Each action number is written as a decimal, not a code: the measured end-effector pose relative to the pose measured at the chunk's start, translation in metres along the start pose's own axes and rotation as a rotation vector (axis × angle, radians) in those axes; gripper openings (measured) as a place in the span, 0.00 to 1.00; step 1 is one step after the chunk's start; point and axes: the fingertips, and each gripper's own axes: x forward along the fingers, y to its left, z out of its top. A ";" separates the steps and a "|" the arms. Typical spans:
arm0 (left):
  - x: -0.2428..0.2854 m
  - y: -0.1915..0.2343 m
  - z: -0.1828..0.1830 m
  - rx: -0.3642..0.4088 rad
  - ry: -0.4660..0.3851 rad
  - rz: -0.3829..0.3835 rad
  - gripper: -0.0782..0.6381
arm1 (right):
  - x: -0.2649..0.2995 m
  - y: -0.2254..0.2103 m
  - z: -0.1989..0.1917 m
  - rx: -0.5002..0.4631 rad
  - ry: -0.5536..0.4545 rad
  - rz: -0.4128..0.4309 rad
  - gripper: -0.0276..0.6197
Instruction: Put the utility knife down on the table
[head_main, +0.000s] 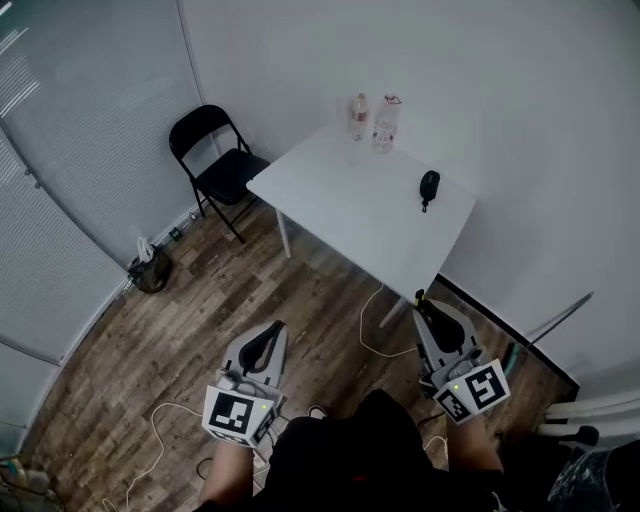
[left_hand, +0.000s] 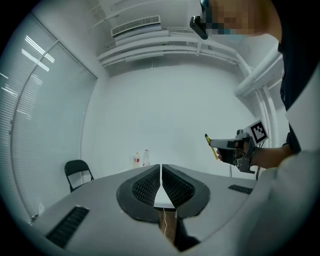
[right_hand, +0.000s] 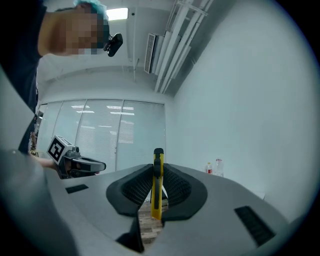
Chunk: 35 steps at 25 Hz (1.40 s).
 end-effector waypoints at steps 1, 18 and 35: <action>0.001 0.001 -0.002 0.001 -0.001 -0.009 0.15 | 0.002 0.001 -0.002 -0.001 0.007 -0.001 0.16; 0.096 0.042 -0.009 -0.024 0.044 0.035 0.15 | 0.084 -0.088 -0.034 0.046 0.053 0.033 0.16; 0.240 0.051 0.007 -0.041 0.119 0.100 0.15 | 0.158 -0.229 -0.051 0.128 0.033 0.079 0.16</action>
